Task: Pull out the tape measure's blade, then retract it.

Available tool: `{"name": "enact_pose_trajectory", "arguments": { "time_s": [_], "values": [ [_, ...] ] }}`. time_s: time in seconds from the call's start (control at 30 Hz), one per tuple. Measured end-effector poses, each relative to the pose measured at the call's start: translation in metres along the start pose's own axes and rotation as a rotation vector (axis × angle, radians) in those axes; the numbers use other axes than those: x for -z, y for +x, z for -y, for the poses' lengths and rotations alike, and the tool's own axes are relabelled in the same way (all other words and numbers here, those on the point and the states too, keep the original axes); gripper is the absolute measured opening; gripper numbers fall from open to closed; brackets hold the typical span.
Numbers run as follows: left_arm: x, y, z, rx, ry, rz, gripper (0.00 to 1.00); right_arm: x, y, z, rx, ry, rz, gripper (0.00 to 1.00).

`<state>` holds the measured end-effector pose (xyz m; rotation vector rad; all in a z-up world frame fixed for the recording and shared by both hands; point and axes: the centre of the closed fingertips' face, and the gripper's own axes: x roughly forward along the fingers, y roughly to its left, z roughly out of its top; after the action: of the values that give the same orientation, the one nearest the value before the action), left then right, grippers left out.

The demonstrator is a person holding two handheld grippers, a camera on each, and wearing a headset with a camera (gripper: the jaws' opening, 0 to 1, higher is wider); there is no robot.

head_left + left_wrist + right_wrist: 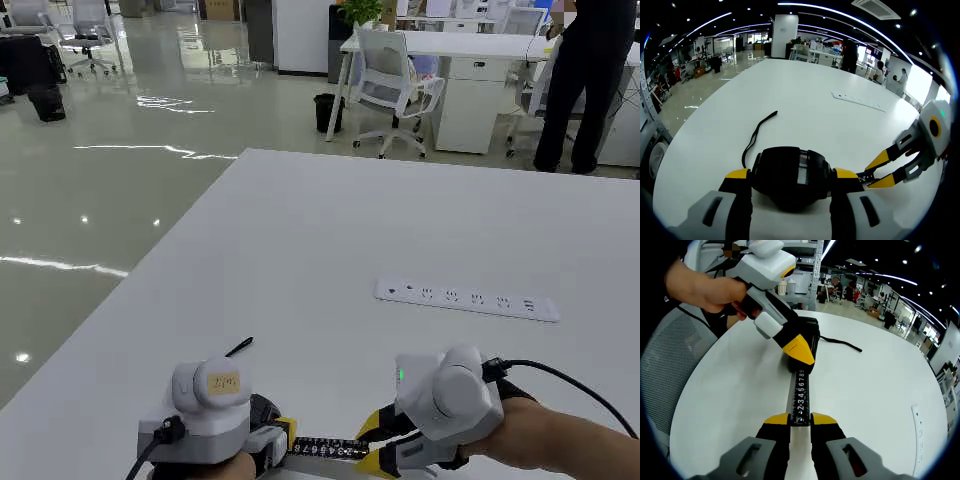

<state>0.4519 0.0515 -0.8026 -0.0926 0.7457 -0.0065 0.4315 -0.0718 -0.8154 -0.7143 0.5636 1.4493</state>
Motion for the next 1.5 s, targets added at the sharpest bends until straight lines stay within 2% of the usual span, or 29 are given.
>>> {"name": "enact_pose_trajectory", "arguments": {
  "time_s": [1.5],
  "values": [
    [0.000,0.001,0.000,0.006,-0.010,-0.002,0.58,-0.011,0.017,0.001,0.006,0.007,0.006,0.15]
  ]
}}
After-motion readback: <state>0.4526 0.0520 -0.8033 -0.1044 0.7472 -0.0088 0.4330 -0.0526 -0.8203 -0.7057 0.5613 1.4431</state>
